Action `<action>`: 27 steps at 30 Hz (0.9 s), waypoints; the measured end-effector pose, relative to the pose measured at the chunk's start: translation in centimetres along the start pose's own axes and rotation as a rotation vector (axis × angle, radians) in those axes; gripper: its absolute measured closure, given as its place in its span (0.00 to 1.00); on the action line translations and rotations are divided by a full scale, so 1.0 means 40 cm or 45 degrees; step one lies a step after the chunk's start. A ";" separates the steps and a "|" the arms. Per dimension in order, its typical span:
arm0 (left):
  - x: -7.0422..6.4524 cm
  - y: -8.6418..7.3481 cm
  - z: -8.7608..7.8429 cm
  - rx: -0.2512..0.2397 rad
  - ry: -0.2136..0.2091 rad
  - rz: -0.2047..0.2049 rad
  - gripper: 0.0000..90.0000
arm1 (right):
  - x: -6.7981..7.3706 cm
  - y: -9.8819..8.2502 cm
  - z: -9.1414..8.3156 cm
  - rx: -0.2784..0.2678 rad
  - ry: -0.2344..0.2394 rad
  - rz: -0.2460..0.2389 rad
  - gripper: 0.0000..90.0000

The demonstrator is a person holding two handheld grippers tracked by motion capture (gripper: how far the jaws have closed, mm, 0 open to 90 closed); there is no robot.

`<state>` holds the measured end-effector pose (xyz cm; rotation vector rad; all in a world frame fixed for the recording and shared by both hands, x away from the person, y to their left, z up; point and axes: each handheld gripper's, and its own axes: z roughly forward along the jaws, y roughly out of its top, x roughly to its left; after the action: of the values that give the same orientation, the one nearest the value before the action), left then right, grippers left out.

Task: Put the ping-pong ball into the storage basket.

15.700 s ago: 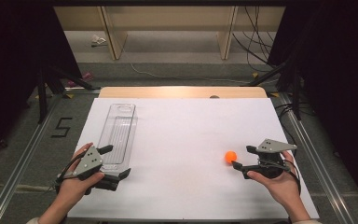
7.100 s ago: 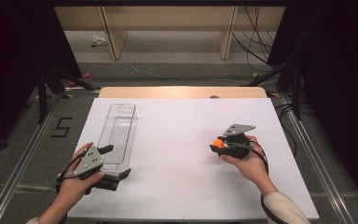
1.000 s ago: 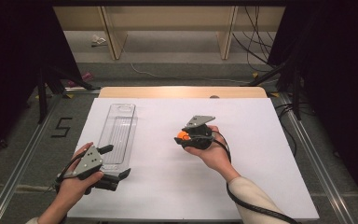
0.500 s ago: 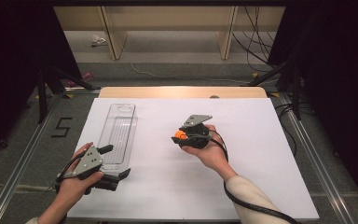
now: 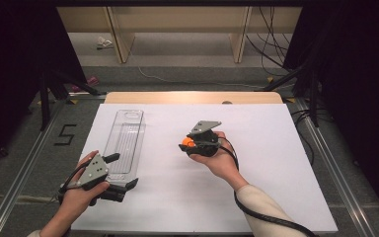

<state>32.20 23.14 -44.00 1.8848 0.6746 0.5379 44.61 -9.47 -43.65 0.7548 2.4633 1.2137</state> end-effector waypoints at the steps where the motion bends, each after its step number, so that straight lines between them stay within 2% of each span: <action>1: 0.000 0.000 0.000 0.000 0.000 0.000 0.00 | 0.001 0.001 0.001 0.001 0.000 0.001 0.57; 27: 0.000 0.000 -0.001 -0.001 -0.001 -0.001 0.00 | 0.007 0.017 0.024 -0.005 0.009 -0.012 0.57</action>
<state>32.18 23.16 -44.00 1.8835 0.6748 0.5371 45.06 -8.33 -43.69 0.7387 2.4671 1.2196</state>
